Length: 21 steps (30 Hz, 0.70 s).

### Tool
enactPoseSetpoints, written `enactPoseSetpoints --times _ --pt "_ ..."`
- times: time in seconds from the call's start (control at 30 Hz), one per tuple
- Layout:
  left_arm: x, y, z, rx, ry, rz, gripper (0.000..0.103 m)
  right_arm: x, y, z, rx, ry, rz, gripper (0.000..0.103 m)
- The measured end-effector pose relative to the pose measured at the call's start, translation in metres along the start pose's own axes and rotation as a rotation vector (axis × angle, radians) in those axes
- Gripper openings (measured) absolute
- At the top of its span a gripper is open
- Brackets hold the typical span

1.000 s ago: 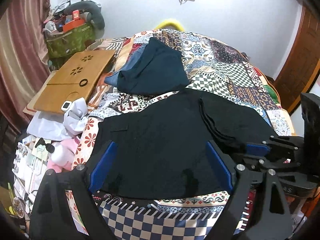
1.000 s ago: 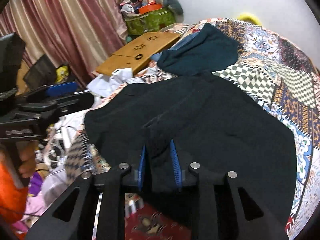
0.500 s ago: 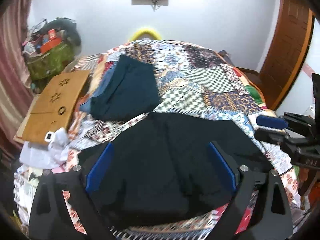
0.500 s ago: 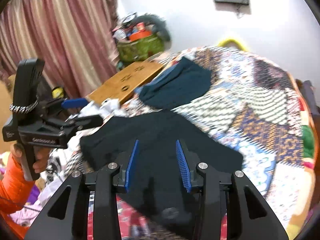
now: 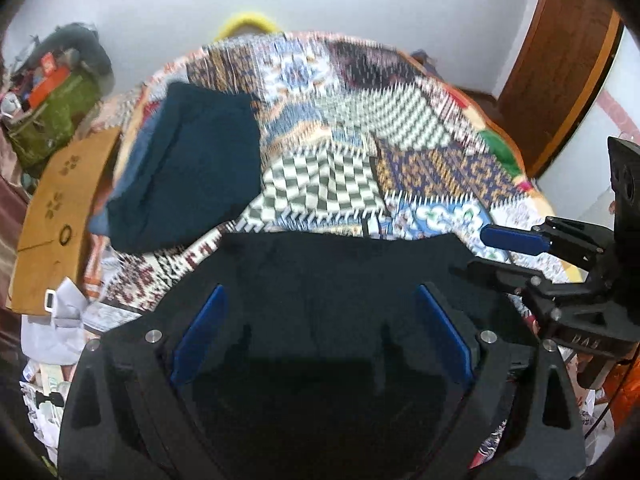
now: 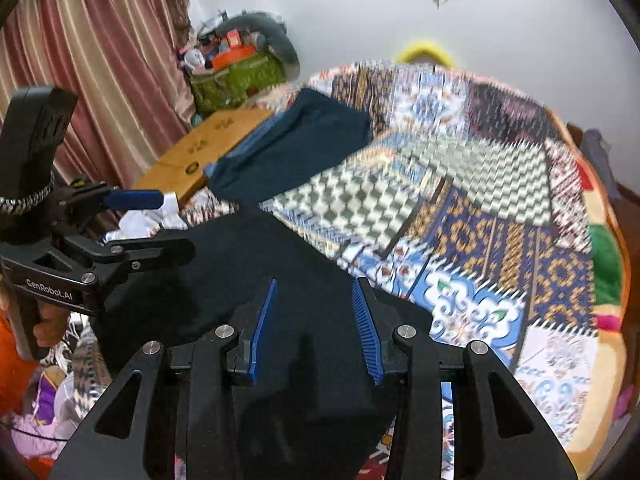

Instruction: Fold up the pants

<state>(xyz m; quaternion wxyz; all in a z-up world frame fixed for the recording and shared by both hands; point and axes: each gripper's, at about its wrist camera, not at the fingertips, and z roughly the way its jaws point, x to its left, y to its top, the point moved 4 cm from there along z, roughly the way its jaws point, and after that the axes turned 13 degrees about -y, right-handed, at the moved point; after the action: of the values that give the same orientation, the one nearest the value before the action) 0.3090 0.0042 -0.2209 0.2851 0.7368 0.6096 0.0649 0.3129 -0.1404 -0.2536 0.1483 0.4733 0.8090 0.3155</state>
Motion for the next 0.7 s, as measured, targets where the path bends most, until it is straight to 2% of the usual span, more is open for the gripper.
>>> enactPoseSetpoints --times 0.2,0.27,0.53,0.7 --pt "0.013 -0.022 0.044 0.165 0.018 -0.002 0.095 0.001 -0.03 0.034 0.136 0.022 -0.047 0.038" --pt "0.015 -0.034 0.052 0.206 0.028 0.022 0.095 -0.001 -0.042 0.034 0.143 0.026 -0.06 0.039" --pt "0.023 -0.053 0.039 0.156 0.012 -0.01 0.096 -0.013 -0.066 0.009 0.133 0.003 -0.009 0.04" --pt "0.014 -0.062 0.025 0.11 0.084 0.039 0.097 -0.015 -0.079 -0.005 0.124 -0.034 -0.008 0.042"
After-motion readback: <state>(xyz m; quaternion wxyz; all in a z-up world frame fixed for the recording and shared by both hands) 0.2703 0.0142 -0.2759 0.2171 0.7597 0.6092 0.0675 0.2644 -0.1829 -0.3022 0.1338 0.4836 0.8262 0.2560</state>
